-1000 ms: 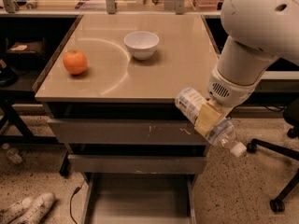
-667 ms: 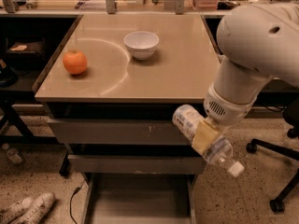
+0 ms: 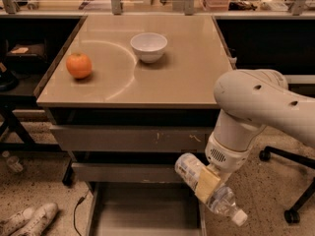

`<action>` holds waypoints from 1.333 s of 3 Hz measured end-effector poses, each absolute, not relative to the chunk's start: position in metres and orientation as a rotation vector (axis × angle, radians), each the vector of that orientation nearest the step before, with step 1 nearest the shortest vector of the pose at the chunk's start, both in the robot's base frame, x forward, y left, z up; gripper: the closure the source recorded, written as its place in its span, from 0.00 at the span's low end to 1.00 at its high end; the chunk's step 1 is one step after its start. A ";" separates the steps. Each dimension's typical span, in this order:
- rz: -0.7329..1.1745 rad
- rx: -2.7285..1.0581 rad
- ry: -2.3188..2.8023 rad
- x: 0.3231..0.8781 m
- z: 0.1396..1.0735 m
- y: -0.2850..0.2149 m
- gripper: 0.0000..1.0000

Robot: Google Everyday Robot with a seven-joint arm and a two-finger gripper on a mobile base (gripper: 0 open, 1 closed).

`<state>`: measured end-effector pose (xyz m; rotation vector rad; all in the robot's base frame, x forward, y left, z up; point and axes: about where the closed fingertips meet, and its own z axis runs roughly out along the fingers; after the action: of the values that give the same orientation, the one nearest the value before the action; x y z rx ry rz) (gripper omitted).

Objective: Place blue plastic bottle into bottom drawer

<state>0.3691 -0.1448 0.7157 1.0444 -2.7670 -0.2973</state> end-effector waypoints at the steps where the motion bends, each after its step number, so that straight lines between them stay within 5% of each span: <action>1: -0.291 1.045 -2.761 0.366 0.713 -0.144 1.00; 4: -0.530 0.973 -2.592 0.330 0.573 -0.085 1.00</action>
Offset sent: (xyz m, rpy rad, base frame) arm -0.0626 0.0543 -0.1138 0.0551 0.2057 0.0205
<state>0.3296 -0.0852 0.5731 0.9731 -2.5924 -0.5298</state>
